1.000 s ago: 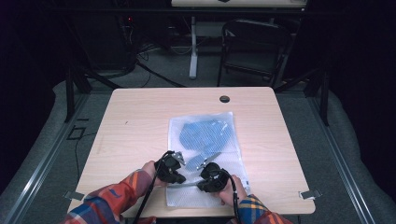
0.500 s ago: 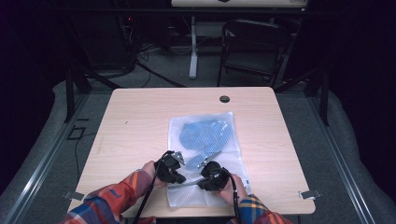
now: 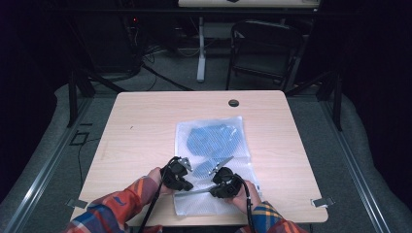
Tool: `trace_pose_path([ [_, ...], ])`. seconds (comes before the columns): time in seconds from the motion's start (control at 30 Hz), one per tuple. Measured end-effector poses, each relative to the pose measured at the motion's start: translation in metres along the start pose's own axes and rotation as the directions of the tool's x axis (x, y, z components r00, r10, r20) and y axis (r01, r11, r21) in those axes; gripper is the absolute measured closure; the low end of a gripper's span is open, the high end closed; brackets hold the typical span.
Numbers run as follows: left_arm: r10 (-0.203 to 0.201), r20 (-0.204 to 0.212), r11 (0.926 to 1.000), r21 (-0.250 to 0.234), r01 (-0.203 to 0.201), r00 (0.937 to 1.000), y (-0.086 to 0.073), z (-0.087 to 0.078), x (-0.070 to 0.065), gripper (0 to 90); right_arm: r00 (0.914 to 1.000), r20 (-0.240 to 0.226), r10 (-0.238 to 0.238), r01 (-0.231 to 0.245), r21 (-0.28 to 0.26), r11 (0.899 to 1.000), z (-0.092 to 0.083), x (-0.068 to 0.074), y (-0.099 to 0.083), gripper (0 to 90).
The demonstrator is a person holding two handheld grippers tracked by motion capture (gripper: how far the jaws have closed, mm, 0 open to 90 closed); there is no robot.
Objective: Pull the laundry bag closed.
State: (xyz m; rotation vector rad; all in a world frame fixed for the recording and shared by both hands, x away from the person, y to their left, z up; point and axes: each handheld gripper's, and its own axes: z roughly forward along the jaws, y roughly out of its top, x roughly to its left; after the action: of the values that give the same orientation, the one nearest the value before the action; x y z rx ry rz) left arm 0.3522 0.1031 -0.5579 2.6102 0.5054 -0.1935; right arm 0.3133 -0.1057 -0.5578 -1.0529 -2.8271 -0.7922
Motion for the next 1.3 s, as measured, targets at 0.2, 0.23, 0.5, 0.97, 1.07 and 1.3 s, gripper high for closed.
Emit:
trace_pose_path([
  [0.2,-0.002,0.005,1.0000,-0.004,0.002,1.0000,0.000,0.000,0.000,90.0,0.9999,0.001,-0.012,0.012,0.009,1.000,-0.004,-0.003,-0.002,86.9],
  [0.23,-0.002,0.005,1.0000,-0.004,0.002,1.0000,0.000,0.000,0.000,90.0,0.9999,0.001,-0.012,0.012,0.009,1.000,-0.004,-0.003,-0.002,86.9],
  [0.5,0.000,0.006,1.0000,-0.004,0.000,1.0000,0.000,0.000,0.001,90.0,0.9999,0.007,-0.009,0.008,0.015,1.000,-0.008,-0.006,-0.004,86.9],
  [0.97,-0.001,0.008,1.0000,-0.005,0.001,1.0000,-0.001,0.000,0.001,90.0,0.9999,0.010,-0.007,0.007,0.017,1.000,-0.013,-0.010,-0.008,86.8],
  [1.07,0.000,0.009,1.0000,-0.005,0.001,1.0000,-0.001,0.000,0.001,90.0,0.9999,0.012,-0.005,0.004,0.024,1.000,-0.016,-0.013,-0.009,86.8],
  [1.3,0.000,0.012,1.0000,-0.004,0.000,0.9999,-0.001,0.000,0.001,90.0,0.9998,0.018,-0.002,0.002,0.024,1.000,-0.019,-0.014,-0.012,86.8],
])
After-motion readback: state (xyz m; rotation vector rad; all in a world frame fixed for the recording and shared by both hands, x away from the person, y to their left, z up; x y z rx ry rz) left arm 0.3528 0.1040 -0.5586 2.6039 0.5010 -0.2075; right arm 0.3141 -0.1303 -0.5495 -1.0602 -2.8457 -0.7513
